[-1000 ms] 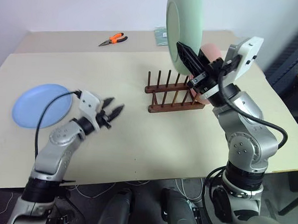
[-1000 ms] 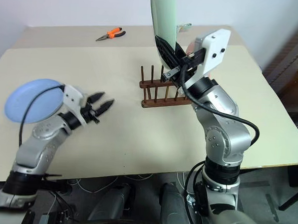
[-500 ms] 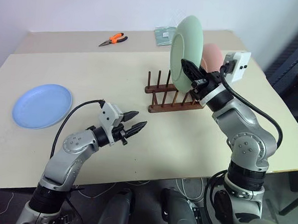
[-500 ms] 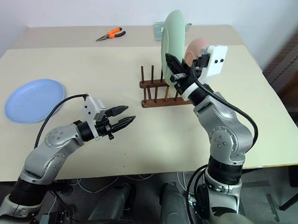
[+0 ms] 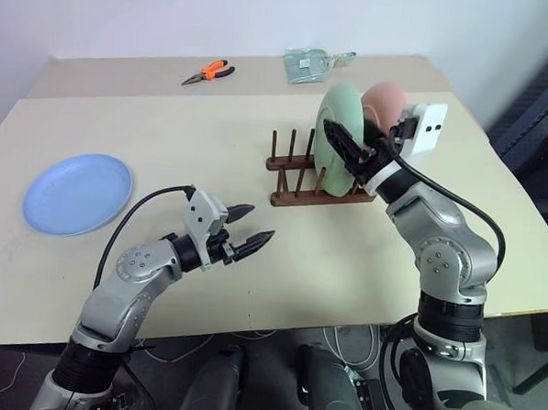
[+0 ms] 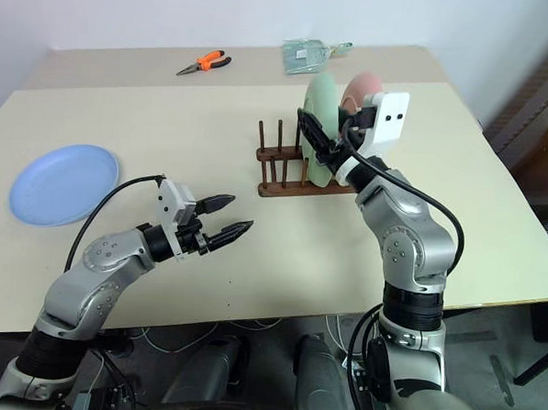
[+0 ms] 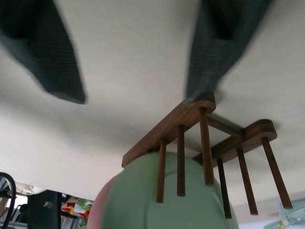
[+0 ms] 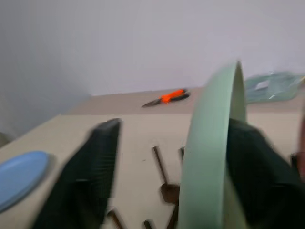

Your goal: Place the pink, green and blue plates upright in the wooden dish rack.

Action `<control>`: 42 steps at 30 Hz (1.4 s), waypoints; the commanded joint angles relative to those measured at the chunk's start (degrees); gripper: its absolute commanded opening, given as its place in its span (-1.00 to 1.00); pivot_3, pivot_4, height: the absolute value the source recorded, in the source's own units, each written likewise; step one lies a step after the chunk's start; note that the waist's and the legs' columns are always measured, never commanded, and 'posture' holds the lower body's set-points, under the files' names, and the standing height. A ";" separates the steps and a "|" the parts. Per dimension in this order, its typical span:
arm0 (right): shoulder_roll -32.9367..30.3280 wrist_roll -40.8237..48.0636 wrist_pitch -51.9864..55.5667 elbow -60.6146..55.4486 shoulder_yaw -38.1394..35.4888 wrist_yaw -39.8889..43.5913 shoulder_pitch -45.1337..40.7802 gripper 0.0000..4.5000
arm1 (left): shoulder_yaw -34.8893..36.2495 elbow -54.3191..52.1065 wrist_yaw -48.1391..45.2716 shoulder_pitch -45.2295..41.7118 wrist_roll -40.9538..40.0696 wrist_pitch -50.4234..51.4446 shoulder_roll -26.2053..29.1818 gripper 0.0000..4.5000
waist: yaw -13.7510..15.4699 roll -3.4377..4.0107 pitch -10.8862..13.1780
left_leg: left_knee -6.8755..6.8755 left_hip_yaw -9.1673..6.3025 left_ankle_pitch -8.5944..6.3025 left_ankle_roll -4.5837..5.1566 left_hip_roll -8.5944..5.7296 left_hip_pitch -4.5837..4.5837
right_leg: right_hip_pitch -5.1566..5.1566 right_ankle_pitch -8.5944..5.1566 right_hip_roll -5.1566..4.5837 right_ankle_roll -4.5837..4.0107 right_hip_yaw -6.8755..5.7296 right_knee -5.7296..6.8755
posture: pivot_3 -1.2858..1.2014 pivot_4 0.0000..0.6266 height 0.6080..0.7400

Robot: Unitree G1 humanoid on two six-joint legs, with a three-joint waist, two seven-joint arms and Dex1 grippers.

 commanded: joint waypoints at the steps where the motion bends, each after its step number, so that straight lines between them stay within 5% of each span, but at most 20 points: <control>1: -1.49 -2.40 -3.95 -1.67 0.97 0.60 -2.82 0.61 | 2.75 -1.84 1.43 -0.84 -1.55 0.54 -1.10 0.99 | 0.00 0.00 0.00 | 0.00 0.00 0.00 0.00 0.00 0.00 | 0.00 0.00 0.00 0.00 0.00 0.00 | 0.03 -0.52 0.96; 8: -8.63 -12.75 -12.82 -3.49 6.88 4.72 -6.62 0.72 | 15.25 5.89 17.97 -5.98 -0.51 0.17 -8.18 1.00 | 0.09 0.02 0.02 | 0.04 -0.01 0.00 0.00 -0.01 0.00 | 0.00 0.01 -0.01 0.02 -0.03 0.00 | 0.03 -0.52 0.96; 10: -12.85 -17.55 -16.81 -5.47 12.83 10.14 -7.31 0.99 | 23.60 11.13 32.06 -9.88 2.63 0.64 -10.62 1.00 | 0.04 0.00 0.01 | 0.05 -0.01 0.00 0.00 0.01 0.00 | 0.00 0.01 0.02 0.02 -0.05 0.00 | 0.03 -0.52 0.96; 15: -15.97 -23.53 -21.07 -6.94 21.28 16.22 -6.37 0.99 | 37.65 16.02 57.21 -13.45 11.08 6.33 -10.01 1.00 | -0.35 -0.08 -0.03 | 0.02 -0.02 0.00 -0.01 0.05 0.02 | -0.02 0.01 0.05 0.05 -0.05 0.02 | 0.03 -0.52 0.96; 23: -13.78 -25.53 -24.60 -4.45 24.24 19.46 -5.02 0.99 | 47.43 14.57 65.63 -14.32 9.10 16.07 -11.45 1.00 | 1.49 -0.28 -0.07 | 0.15 -0.11 0.00 -0.02 -0.09 -0.04 | 0.08 0.02 -0.06 0.06 -0.15 -0.06 | 0.03 -0.52 0.96; 26: -13.02 -25.97 -25.43 -4.02 24.30 20.03 -4.64 1.00 | 51.62 15.39 64.41 -15.44 2.75 20.63 -13.52 0.60 | 1.46 -0.31 -0.08 | 0.14 -0.11 0.00 -0.03 -0.08 -0.04 | 0.08 0.02 -0.06 0.06 -0.17 -0.06 | 0.03 -0.52 0.96; 33: -12.79 -26.65 -25.60 -3.87 23.15 20.47 -3.16 1.00 | 53.09 16.38 61.43 -16.30 -2.93 23.53 -12.68 -0.98 | 1.05 -0.37 -0.08 | 0.12 -0.12 0.01 -0.07 -0.05 -0.02 | 0.06 0.02 -0.02 0.05 -0.18 0.00 | 0.03 -0.52 0.96; 42: -13.99 -31.90 -28.37 -2.54 25.69 21.36 -4.85 1.00 | 38.96 7.70 48.60 -20.52 -2.50 12.99 -11.77 -0.98 | 1.52 -0.45 -0.05 | 0.12 -0.11 0.03 -0.09 -0.07 -0.04 | 0.07 0.02 -0.04 0.04 -0.18 -0.04 | 0.03 -0.52 0.96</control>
